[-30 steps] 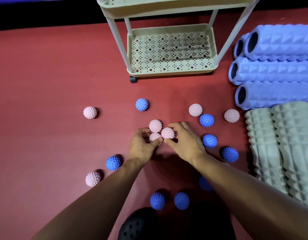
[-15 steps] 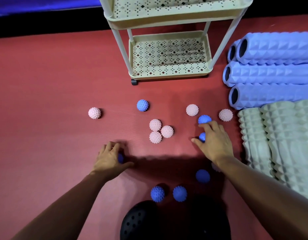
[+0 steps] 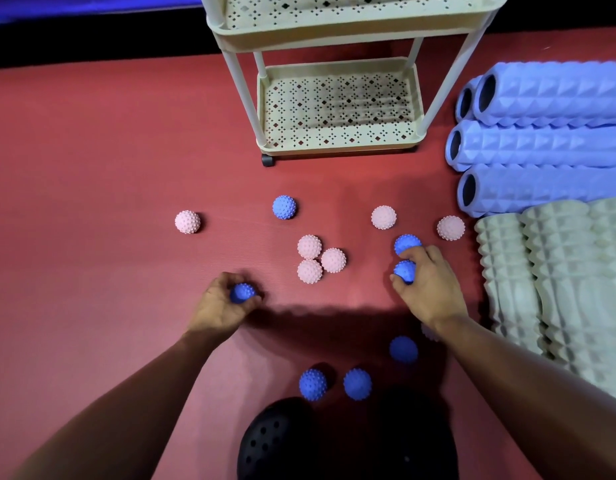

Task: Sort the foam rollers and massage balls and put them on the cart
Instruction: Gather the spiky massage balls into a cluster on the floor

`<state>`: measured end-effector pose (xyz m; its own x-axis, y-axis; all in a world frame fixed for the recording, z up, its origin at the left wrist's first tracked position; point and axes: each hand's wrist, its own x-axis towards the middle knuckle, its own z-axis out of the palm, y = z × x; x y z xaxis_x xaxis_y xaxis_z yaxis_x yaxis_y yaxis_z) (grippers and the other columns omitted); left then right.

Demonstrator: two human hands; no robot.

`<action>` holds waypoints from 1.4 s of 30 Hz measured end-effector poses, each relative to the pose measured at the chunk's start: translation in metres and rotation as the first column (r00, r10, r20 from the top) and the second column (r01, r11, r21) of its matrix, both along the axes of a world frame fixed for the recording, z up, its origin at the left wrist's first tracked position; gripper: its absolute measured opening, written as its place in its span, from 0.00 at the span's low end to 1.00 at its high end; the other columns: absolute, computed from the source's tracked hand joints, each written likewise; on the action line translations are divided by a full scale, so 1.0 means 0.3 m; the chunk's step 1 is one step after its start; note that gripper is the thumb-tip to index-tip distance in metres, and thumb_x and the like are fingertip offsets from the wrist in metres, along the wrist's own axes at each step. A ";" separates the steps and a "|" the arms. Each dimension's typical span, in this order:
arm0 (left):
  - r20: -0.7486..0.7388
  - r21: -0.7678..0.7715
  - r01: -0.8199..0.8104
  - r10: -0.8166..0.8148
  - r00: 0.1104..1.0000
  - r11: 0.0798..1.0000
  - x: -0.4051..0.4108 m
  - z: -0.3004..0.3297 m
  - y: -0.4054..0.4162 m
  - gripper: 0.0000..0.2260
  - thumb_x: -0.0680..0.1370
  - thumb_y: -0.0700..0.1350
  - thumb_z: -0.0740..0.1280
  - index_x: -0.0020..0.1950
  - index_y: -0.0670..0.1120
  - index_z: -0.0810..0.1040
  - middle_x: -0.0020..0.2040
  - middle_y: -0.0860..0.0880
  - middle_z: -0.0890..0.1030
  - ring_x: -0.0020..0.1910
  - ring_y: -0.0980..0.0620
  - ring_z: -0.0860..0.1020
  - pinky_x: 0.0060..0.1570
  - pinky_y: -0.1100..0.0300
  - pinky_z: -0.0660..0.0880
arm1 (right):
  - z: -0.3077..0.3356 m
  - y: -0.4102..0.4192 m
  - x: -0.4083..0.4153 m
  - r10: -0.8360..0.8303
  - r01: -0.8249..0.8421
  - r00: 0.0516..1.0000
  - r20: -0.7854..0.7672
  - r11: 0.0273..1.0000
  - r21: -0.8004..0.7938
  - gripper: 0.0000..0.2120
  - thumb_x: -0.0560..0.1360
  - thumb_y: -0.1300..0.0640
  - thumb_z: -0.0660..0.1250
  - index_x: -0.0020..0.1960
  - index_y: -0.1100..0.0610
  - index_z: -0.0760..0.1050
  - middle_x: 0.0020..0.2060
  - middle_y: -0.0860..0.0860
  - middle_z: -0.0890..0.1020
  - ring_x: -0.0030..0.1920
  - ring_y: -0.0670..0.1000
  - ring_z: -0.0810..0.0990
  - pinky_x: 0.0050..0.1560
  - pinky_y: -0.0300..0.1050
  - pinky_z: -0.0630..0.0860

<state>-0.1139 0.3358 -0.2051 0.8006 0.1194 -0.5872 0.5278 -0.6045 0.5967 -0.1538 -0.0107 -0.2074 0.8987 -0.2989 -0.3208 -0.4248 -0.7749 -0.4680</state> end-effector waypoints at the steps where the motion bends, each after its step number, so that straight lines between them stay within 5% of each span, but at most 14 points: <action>1: 0.007 -0.043 -0.040 0.040 0.999 0.998 0.010 0.007 -0.024 0.19 0.73 0.33 0.76 0.60 0.35 0.74 0.45 0.50 0.77 0.42 0.51 0.77 0.39 0.76 0.72 | 0.006 0.013 0.000 -0.003 0.001 1.000 0.030 0.999 0.048 0.18 0.72 0.53 0.74 0.60 0.53 0.76 0.57 0.51 0.75 0.57 0.56 0.78 0.61 0.51 0.74; 7: -0.012 -0.160 -0.158 0.158 0.987 0.974 0.080 0.010 -0.155 0.17 0.74 0.40 0.77 0.59 0.40 0.76 0.50 0.46 0.80 0.40 0.52 0.78 0.40 0.66 0.75 | -0.006 0.174 -0.005 -0.011 0.025 0.999 -0.039 0.930 0.368 0.19 0.70 0.53 0.75 0.58 0.50 0.75 0.49 0.44 0.82 0.51 0.49 0.82 0.59 0.49 0.77; 11: 0.007 -0.200 -0.144 0.148 0.989 0.969 0.104 -0.004 -0.210 0.17 0.74 0.40 0.77 0.61 0.39 0.78 0.51 0.46 0.81 0.44 0.50 0.79 0.51 0.56 0.77 | -0.041 0.248 0.009 -0.098 0.156 0.982 -0.163 0.904 0.397 0.15 0.70 0.52 0.75 0.50 0.46 0.70 0.47 0.44 0.81 0.50 0.49 0.82 0.55 0.44 0.77; 16: 0.059 -0.162 -0.038 0.048 0.997 0.986 0.128 -0.016 -0.242 0.16 0.76 0.39 0.74 0.63 0.43 0.78 0.50 0.52 0.79 0.43 0.55 0.78 0.42 0.70 0.74 | -0.064 0.272 0.033 -0.188 0.257 0.961 -0.204 0.880 0.400 0.24 0.70 0.50 0.77 0.60 0.55 0.71 0.41 0.41 0.77 0.47 0.48 0.80 0.51 0.40 0.74; 22: 0.039 -0.184 0.029 -0.022 0.999 0.982 0.122 -0.021 -0.205 0.15 0.78 0.40 0.73 0.63 0.46 0.77 0.56 0.52 0.80 0.52 0.53 0.81 0.53 0.61 0.77 | -0.067 0.264 0.037 -0.202 0.250 0.967 -0.154 0.865 0.435 0.23 0.71 0.50 0.77 0.61 0.54 0.73 0.42 0.40 0.78 0.49 0.48 0.82 0.52 0.39 0.73; 25: 0.054 -0.183 0.058 -0.049 0.997 0.981 0.124 -0.013 -0.154 0.12 0.78 0.38 0.72 0.58 0.50 0.76 0.50 0.53 0.81 0.47 0.57 0.81 0.48 0.66 0.77 | -0.054 0.247 0.025 -0.107 0.133 0.991 -0.086 0.902 0.411 0.18 0.71 0.50 0.77 0.57 0.52 0.75 0.41 0.39 0.78 0.47 0.48 0.83 0.54 0.45 0.78; 27: 0.053 -0.108 0.111 -0.105 0.993 0.988 0.126 -0.008 -0.088 0.13 0.77 0.38 0.73 0.59 0.47 0.77 0.48 0.51 0.81 0.46 0.52 0.80 0.51 0.60 0.77 | -0.043 0.229 0.010 -0.034 0.047 0.999 -0.042 0.925 0.377 0.17 0.71 0.50 0.77 0.56 0.51 0.75 0.43 0.40 0.79 0.44 0.46 0.82 0.53 0.45 0.78; 31: -0.020 0.023 0.218 -0.217 0.976 0.976 0.098 0.016 0.075 0.17 0.73 0.33 0.76 0.60 0.37 0.80 0.54 0.45 0.82 0.48 0.50 0.80 0.54 0.64 0.75 | -0.029 0.194 -0.051 0.162 -0.155 0.987 0.000 0.945 0.287 0.16 0.70 0.43 0.76 0.52 0.46 0.76 0.46 0.40 0.79 0.44 0.42 0.78 0.49 0.42 0.75; 34: -0.151 0.140 0.274 -0.253 0.956 0.951 0.061 0.025 0.177 0.19 0.69 0.39 0.81 0.57 0.39 0.82 0.51 0.45 0.84 0.51 0.46 0.82 0.59 0.55 0.77 | -0.036 0.191 -0.095 0.426 -0.382 0.895 -0.128 0.884 0.271 0.18 0.69 0.38 0.74 0.52 0.46 0.77 0.48 0.39 0.79 0.46 0.41 0.75 0.51 0.43 0.74; 37: -0.310 0.297 0.405 -0.313 0.898 0.865 0.021 0.017 0.240 0.25 0.67 0.47 0.82 0.62 0.46 0.81 0.58 0.43 0.80 0.57 0.42 0.79 0.63 0.52 0.75 | -0.042 0.206 -0.139 0.570 -0.487 0.788 -0.232 0.808 0.331 0.21 0.68 0.40 0.76 0.56 0.47 0.77 0.49 0.41 0.80 0.47 0.42 0.75 0.53 0.41 0.74; 42: -0.423 0.270 0.432 -0.297 0.856 0.860 -0.043 -0.011 0.257 0.17 0.69 0.39 0.79 0.55 0.42 0.80 0.54 0.43 0.82 0.46 0.48 0.79 0.36 0.63 0.73 | -0.051 0.231 -0.181 0.678 -0.546 0.652 -0.338 0.730 0.412 0.26 0.66 0.44 0.79 0.60 0.49 0.77 0.53 0.46 0.80 0.51 0.46 0.79 0.54 0.40 0.74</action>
<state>-0.1270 0.4129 -0.2083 0.5702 0.1076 -0.8144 0.3598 -0.9240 0.1298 -0.2082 0.0585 -0.2227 0.5806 0.4186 -0.6983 -0.1004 -0.8143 -0.5717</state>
